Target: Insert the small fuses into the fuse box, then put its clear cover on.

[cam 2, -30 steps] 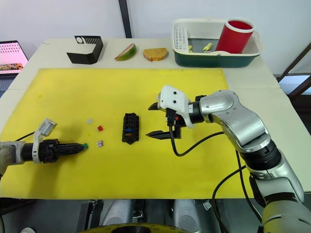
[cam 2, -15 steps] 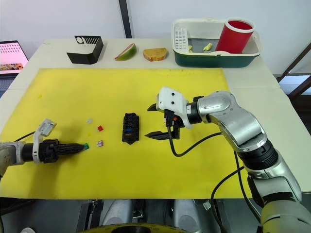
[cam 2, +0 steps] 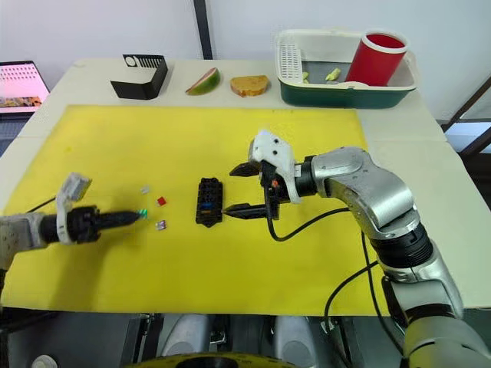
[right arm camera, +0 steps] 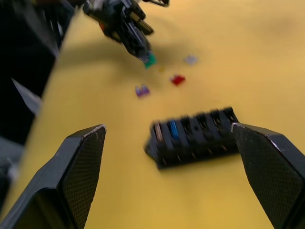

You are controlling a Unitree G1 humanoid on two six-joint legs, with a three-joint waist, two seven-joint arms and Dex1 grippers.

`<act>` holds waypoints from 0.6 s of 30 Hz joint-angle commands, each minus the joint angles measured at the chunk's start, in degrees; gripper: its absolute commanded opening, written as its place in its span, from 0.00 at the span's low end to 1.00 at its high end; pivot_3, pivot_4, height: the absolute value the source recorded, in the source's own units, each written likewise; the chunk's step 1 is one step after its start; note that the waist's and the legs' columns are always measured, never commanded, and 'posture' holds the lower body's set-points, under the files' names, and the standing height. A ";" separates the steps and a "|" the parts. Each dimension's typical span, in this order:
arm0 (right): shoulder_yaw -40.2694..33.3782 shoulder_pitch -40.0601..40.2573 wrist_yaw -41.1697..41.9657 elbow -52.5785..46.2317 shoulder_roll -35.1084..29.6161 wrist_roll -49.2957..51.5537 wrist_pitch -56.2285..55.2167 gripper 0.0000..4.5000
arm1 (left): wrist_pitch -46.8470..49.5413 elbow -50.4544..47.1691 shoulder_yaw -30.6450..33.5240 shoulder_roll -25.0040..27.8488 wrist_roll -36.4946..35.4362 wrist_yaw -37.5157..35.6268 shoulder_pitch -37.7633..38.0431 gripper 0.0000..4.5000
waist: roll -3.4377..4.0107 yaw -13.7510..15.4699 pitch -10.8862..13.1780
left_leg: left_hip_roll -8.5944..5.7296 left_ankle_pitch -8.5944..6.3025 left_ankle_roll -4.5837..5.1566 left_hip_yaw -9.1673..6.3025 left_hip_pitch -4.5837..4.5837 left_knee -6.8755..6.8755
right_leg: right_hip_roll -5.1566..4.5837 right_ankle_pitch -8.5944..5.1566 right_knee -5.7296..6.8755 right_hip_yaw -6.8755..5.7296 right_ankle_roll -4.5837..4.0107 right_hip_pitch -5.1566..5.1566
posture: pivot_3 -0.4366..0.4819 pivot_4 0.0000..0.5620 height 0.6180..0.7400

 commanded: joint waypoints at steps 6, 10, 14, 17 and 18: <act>-13.33 -5.12 -14.78 -1.34 11.53 17.75 17.47 1.00 | 7.01 -11.65 3.05 -7.23 -13.81 11.55 -10.14 0.01 | 0.01 -0.91 0.00 | -0.01 0.01 -0.02 0.03 0.05 0.10 | 0.01 0.00 0.04 0.02 0.01 0.01 | 0.48 0.27 1.00; -14.27 -6.04 -19.58 -1.22 14.18 20.15 19.52 0.81 | 6.63 -11.33 2.22 -7.96 -14.58 12.70 -11.09 0.00 | 0.01 -0.93 0.00 | 0.00 0.03 -0.05 0.02 0.08 0.10 | 0.07 -0.01 0.06 0.05 0.00 0.00 | 0.48 0.27 1.00; -13.15 -5.94 -22.90 -0.60 15.45 19.97 19.27 0.61 | 5.81 -10.96 1.30 -8.34 -14.64 12.82 -11.54 0.00 | 0.01 -0.80 0.00 | -0.01 0.02 -0.04 0.03 0.06 0.12 | 0.06 0.00 0.06 0.06 0.00 0.01 | 0.48 0.27 1.00; -13.23 -5.94 -24.21 -0.10 15.90 20.40 18.99 0.61 | 5.33 -10.84 0.96 -8.15 -14.67 12.70 -11.44 0.00 | 0.01 -0.81 0.00 | -0.02 0.02 -0.04 0.03 0.05 0.12 | 0.07 -0.01 0.06 0.06 0.00 0.01 | 0.48 0.27 1.00; -13.32 -5.94 -24.54 0.01 16.02 20.65 18.95 0.61 | 5.23 -10.84 0.93 -8.11 -14.80 12.71 -11.41 0.00 | 0.01 -0.83 0.00 | -0.02 0.02 -0.04 0.03 0.05 0.11 | 0.07 0.00 0.06 0.06 0.00 0.00 | 0.48 0.27 1.00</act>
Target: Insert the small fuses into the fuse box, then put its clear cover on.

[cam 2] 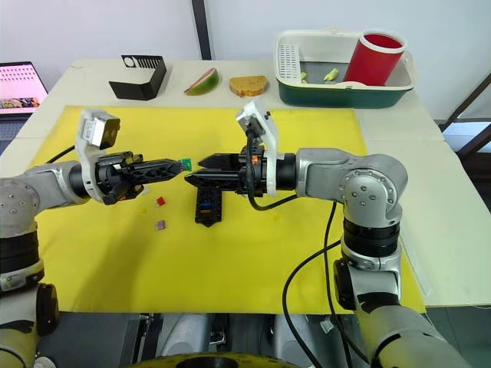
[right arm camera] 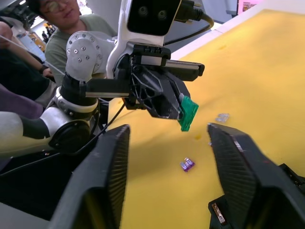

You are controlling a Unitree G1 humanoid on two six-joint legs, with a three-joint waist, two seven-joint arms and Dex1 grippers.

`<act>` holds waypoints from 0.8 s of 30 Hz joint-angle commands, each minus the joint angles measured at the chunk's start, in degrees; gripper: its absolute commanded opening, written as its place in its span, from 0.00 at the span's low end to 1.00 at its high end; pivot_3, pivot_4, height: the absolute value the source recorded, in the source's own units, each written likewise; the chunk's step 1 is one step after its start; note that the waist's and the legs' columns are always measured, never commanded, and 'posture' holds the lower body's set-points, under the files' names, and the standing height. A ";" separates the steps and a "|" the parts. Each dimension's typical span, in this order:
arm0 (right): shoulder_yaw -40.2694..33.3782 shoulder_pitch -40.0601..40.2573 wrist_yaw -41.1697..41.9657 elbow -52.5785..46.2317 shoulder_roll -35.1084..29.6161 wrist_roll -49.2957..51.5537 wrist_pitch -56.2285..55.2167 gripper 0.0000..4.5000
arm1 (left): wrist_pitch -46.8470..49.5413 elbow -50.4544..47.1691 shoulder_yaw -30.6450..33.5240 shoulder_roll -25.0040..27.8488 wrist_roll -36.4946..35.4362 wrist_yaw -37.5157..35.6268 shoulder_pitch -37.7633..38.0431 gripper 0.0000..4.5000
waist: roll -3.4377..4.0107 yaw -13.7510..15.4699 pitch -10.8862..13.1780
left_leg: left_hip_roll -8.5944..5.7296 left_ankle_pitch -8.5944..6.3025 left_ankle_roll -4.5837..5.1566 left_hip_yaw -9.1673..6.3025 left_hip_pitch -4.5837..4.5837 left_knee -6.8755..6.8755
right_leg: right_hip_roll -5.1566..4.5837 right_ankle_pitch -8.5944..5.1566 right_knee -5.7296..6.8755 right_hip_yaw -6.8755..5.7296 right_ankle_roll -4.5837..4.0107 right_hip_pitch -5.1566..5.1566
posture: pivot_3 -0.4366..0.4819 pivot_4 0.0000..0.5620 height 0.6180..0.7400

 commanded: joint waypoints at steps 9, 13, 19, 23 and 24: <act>-1.23 -1.41 -3.74 1.58 1.52 3.97 -0.22 0.61 | -1.62 -0.45 0.49 0.10 -1.66 0.05 -0.68 0.00 | 0.00 -0.05 0.00 | 0.01 0.00 0.00 -0.01 0.00 0.00 | 0.01 0.00 0.00 0.00 0.00 -0.01 | 0.48 0.27 1.00; -1.96 -1.35 -5.54 2.27 2.40 6.16 0.66 0.61 | -1.61 -0.31 1.06 -0.28 -2.15 0.84 -0.79 0.00 | 0.00 -0.06 0.00 | 0.01 0.00 0.00 -0.01 0.00 0.00 | 0.01 0.00 -0.01 0.01 0.00 -0.01 | 0.48 0.27 1.00; -1.55 -1.11 -7.09 2.48 2.20 7.79 0.70 0.61 | -1.65 -0.59 1.22 -0.20 -2.97 1.52 -0.28 0.00 | 0.00 -0.06 0.00 | 0.01 0.00 0.00 -0.01 0.00 0.00 | 0.01 0.00 -0.01 0.01 0.00 -0.01 | 0.48 0.27 1.00; -1.23 -1.07 -7.52 2.67 1.88 8.06 0.39 0.61 | -1.74 -0.61 1.15 -0.09 -3.35 1.86 -0.09 0.00 | 0.00 -0.07 0.00 | 0.01 0.00 0.00 -0.01 0.00 0.00 | 0.01 0.00 -0.02 0.01 0.00 -0.01 | 0.48 0.27 1.00; -1.20 -1.06 -7.55 2.70 1.79 8.19 0.36 0.61 | -1.79 -0.63 1.10 -0.04 -3.40 1.90 0.00 0.00 | 0.00 -0.07 0.00 | 0.01 0.00 0.00 -0.01 0.00 0.00 | 0.00 0.00 -0.02 0.02 0.00 -0.01 | 0.48 0.27 1.00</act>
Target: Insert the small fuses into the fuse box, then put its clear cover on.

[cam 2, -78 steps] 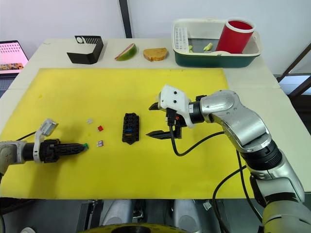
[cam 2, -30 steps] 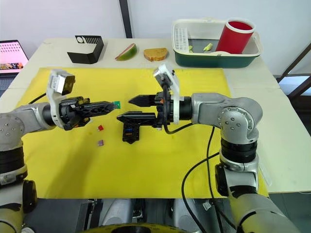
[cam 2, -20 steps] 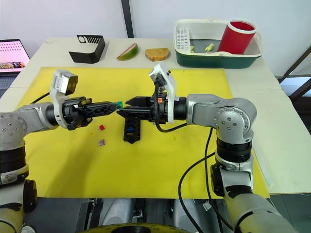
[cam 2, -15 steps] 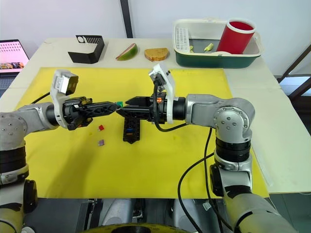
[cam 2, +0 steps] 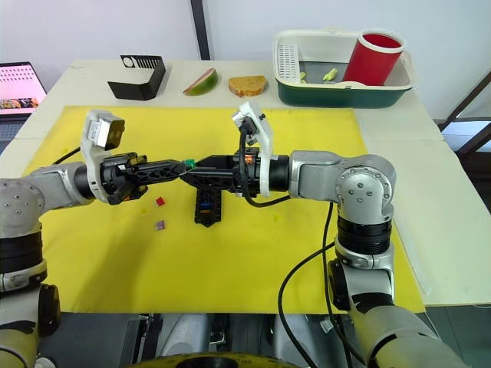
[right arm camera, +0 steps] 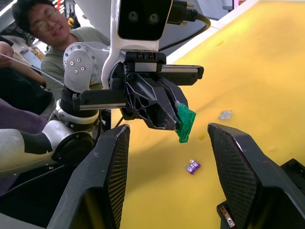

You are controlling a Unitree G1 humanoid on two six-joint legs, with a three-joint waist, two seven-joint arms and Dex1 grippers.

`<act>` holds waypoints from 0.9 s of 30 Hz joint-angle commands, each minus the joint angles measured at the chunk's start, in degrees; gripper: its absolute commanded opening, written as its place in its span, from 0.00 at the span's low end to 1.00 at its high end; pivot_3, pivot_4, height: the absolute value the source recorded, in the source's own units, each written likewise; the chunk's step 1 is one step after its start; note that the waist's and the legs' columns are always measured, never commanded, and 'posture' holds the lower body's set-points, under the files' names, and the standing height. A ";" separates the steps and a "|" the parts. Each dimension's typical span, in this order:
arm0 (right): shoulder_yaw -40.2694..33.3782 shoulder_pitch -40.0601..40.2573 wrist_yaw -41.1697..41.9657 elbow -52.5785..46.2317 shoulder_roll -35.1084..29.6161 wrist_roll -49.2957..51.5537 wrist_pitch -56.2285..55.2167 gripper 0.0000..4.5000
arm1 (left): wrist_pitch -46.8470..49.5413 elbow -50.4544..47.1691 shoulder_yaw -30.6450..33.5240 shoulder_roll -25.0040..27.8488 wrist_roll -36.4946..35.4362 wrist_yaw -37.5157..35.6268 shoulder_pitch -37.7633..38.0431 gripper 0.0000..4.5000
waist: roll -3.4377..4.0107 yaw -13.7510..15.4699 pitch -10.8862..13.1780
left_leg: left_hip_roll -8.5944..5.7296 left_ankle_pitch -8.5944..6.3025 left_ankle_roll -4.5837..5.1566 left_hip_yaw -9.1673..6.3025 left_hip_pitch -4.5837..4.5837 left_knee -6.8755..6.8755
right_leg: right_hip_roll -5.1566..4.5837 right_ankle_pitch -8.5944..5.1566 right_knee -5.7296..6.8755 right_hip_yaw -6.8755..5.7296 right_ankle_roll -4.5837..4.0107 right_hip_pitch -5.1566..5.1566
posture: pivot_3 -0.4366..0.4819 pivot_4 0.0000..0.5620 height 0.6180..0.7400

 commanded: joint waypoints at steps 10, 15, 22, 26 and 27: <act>-0.01 -0.76 -0.09 -0.80 -0.99 2.02 -1.14 0.13 | -1.90 -1.17 1.14 0.93 -1.67 0.27 0.39 0.00 | 0.00 0.00 0.00 | 0.00 0.00 0.01 0.00 0.00 0.00 | 0.00 0.00 -0.02 0.00 0.00 0.00 | 0.48 0.27 1.00; 0.25 -0.78 -0.09 -0.73 -1.16 2.09 -1.34 0.13 | -2.08 -1.19 0.97 1.18 -1.85 0.44 0.50 0.00 | 0.00 0.00 0.00 | 0.00 0.00 0.01 0.00 0.00 0.00 | 0.00 0.00 -0.03 0.00 0.00 -0.01 | 0.48 0.27 1.00; 0.28 -0.90 -0.21 -0.61 -0.97 2.32 -1.44 0.13 | -2.21 -1.66 0.78 1.24 -1.94 0.56 1.02 0.00 | 0.00 0.00 0.00 | 0.00 -0.01 0.01 0.00 0.00 0.00 | 0.00 0.00 -0.05 0.00 0.00 -0.01 | 0.48 0.27 1.00; 0.15 -1.13 -0.48 -0.48 -0.78 2.58 -1.34 0.00 | -2.36 -1.97 0.63 1.23 -2.11 0.72 1.31 0.00 | 0.00 0.00 0.00 | 0.00 -0.01 0.01 0.00 -0.01 0.00 | -0.01 0.00 -0.06 0.00 0.00 -0.01 | 0.48 0.27 1.00; 0.12 -1.17 -0.57 -0.44 -0.75 2.64 -1.32 0.00 | -2.42 -2.03 0.58 1.25 -2.19 0.77 1.38 0.00 | 0.00 0.00 0.00 | 0.00 -0.01 0.01 0.00 -0.01 0.00 | -0.01 0.00 -0.06 0.00 0.00 -0.01 | 0.48 0.27 1.00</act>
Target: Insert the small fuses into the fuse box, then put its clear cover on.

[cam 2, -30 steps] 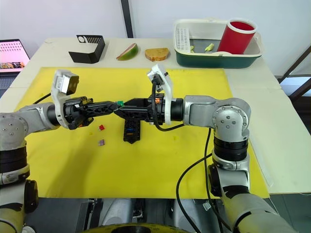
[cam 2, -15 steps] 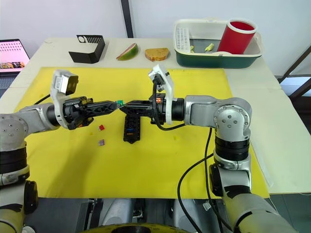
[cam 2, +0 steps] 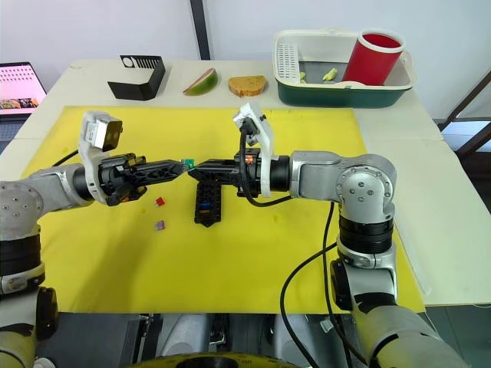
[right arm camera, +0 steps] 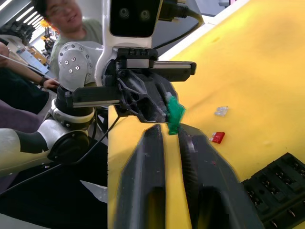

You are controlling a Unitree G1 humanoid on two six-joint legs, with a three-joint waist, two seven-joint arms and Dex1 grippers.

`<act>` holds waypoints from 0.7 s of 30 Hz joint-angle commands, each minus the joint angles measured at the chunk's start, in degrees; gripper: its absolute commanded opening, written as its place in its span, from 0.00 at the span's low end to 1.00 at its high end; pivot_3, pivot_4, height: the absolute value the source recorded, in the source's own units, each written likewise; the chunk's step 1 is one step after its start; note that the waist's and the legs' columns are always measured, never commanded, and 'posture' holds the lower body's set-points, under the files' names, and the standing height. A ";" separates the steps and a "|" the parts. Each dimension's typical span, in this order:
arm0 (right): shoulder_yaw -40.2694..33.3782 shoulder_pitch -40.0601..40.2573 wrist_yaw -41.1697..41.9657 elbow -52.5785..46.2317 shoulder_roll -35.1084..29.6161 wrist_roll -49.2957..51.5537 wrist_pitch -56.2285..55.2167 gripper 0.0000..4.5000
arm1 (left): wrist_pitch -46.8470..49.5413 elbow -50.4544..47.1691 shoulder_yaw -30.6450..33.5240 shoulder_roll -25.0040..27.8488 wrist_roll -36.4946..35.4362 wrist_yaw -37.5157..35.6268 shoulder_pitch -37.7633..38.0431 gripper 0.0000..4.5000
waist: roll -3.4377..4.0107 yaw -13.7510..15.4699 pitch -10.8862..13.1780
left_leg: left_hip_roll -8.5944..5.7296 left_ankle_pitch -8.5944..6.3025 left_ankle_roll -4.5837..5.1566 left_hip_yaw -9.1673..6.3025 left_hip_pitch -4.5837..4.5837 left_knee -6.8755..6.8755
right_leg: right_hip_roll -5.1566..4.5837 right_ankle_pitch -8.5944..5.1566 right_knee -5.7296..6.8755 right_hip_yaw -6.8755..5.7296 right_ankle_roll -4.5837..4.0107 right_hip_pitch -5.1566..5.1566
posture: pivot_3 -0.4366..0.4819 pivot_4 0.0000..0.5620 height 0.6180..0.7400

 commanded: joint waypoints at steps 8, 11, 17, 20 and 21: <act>1.04 -2.26 0.55 -1.71 -1.62 0.51 -0.76 0.00 | -1.37 -2.23 0.04 1.76 0.26 -0.45 0.87 0.00 | 0.01 -0.01 0.01 | 0.00 0.00 0.01 0.00 -0.01 0.00 | 0.00 0.00 -0.02 0.00 0.00 0.00 | 0.48 0.27 1.00; 3.40 -3.52 1.72 -2.11 -4.77 -1.40 -0.66 0.00 | -2.95 -3.22 -1.36 4.17 2.86 -2.32 2.21 0.00 | 0.02 -0.05 0.02 | 0.00 -0.01 0.01 0.00 -0.01 0.00 | 0.00 0.00 -0.02 0.00 0.00 -0.02 | 0.48 0.27 1.00; 15.72 -8.66 10.40 -3.37 -17.21 -10.74 -5.23 0.00 | -11.55 -3.73 -6.48 12.53 12.29 -10.40 6.34 0.00 | 0.07 -0.04 0.04 | 0.01 -0.01 0.01 0.00 -0.02 -0.04 | 0.02 -0.01 -0.08 0.00 -0.01 -0.05 | 0.48 0.27 1.00; 20.43 -11.43 14.93 -2.19 -21.13 -15.45 -8.77 0.00 | -17.19 -2.37 -9.10 15.85 17.71 -14.18 7.53 0.00 | 0.09 0.02 0.06 | 0.00 -0.05 0.08 0.05 -0.04 -0.05 | 0.01 -0.01 -0.14 -0.03 -0.01 -0.07 | 0.48 0.27 1.00; 22.39 -12.59 16.89 -1.83 -22.33 -17.42 -10.25 0.00 | -18.76 -1.57 -9.75 16.38 19.27 -15.07 7.51 0.00 | 0.09 0.07 0.06 | 0.00 -0.13 0.22 0.06 -0.05 -0.05 | 0.01 -0.01 -0.16 -0.04 -0.01 -0.09 | 0.48 0.27 1.00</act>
